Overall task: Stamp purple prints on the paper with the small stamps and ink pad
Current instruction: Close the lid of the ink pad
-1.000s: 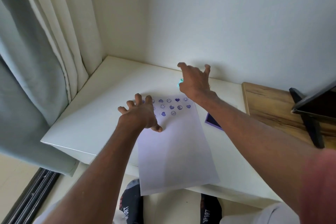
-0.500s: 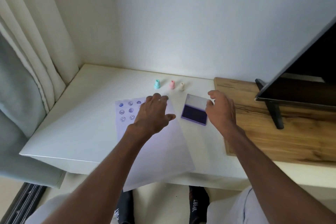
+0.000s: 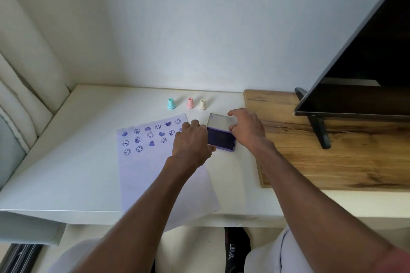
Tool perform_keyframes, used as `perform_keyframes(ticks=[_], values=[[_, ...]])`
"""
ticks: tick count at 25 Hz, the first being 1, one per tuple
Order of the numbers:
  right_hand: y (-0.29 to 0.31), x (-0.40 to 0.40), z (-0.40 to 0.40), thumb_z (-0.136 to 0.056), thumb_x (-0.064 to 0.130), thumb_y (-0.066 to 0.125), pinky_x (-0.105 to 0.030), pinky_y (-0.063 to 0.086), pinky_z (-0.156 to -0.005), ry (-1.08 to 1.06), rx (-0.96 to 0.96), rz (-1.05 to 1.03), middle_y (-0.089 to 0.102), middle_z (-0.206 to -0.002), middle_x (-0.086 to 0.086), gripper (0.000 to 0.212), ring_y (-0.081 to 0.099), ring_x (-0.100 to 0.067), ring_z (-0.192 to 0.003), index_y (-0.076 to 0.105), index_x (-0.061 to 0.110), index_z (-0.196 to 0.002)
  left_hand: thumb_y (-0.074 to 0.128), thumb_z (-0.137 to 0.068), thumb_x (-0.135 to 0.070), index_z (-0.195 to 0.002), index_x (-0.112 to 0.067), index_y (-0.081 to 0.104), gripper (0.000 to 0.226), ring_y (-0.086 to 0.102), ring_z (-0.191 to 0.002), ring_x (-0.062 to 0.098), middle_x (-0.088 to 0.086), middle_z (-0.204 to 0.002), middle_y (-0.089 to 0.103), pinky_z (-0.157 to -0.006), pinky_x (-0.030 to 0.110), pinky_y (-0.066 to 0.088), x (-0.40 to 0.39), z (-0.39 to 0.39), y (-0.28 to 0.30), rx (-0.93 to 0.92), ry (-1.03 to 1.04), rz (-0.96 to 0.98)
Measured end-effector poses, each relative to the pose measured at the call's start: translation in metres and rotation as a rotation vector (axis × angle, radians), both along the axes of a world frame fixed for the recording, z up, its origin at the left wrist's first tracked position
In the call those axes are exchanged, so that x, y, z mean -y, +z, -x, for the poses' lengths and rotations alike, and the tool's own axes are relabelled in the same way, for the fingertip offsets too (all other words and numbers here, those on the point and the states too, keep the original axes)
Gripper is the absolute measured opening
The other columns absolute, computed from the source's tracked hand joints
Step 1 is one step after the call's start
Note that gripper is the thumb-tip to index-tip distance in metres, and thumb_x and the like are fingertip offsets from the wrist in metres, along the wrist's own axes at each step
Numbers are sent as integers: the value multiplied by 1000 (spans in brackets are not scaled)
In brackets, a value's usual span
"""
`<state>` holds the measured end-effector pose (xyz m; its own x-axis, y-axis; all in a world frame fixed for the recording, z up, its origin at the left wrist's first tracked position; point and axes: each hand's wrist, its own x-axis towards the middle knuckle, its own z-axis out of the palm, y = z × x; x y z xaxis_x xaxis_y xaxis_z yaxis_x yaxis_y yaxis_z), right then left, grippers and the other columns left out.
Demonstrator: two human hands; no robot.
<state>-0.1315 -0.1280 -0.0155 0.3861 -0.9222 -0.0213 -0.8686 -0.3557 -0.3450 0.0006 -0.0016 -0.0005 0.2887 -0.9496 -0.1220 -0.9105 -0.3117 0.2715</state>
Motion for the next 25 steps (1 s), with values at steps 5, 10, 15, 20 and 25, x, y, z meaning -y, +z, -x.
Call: perform_keyframes(ticks=[5, 10, 15, 20, 25], values=[[-1, 1, -8, -90, 9, 64, -46, 52, -94, 9, -79, -10, 58, -136, -5, 51, 56, -32, -121, 60, 26, -138, 69, -91, -43, -120, -11, 62, 43, 52, -113, 30, 7, -119, 52, -86, 41, 48, 2, 9, -10, 61, 40, -4], [-1, 6, -8, -94, 17, 65, -47, 51, -98, -13, -103, -46, 51, -137, -12, 44, 52, -35, -125, 58, 16, -137, 65, -94, -46, -121, -14, 59, 42, 52, -115, 30, 5, -121, 51, -89, 41, 45, 3, 11, -16, 84, 57, 28], [-3, 6, -14, -93, 23, 72, -41, 50, -96, -49, -64, -60, 50, -135, -11, 41, 52, -35, -123, 62, 13, -132, 65, -93, -47, -126, -19, 57, 45, 51, -113, 29, 3, -120, 50, -89, 41, 46, 3, 8, -20, 57, 54, 47], [-3, 5, -19, -88, 26, 79, -39, 50, -89, -75, -32, -60, 53, -131, -9, 45, 54, -35, -121, 63, 16, -128, 63, -94, -47, -131, -18, 56, 48, 51, -118, 30, 4, -125, 50, -92, 43, 46, 2, 8, -20, 85, 40, 26], [-5, 4, -19, -88, 14, 75, -36, 47, -85, -80, -26, -105, 49, -133, -9, 43, 49, -36, -123, 60, 20, -128, 67, -88, -56, -142, -20, 45, 68, 51, -119, 29, 3, -128, 49, -93, 44, 45, -1, 6, -17, 65, 11, 2]])
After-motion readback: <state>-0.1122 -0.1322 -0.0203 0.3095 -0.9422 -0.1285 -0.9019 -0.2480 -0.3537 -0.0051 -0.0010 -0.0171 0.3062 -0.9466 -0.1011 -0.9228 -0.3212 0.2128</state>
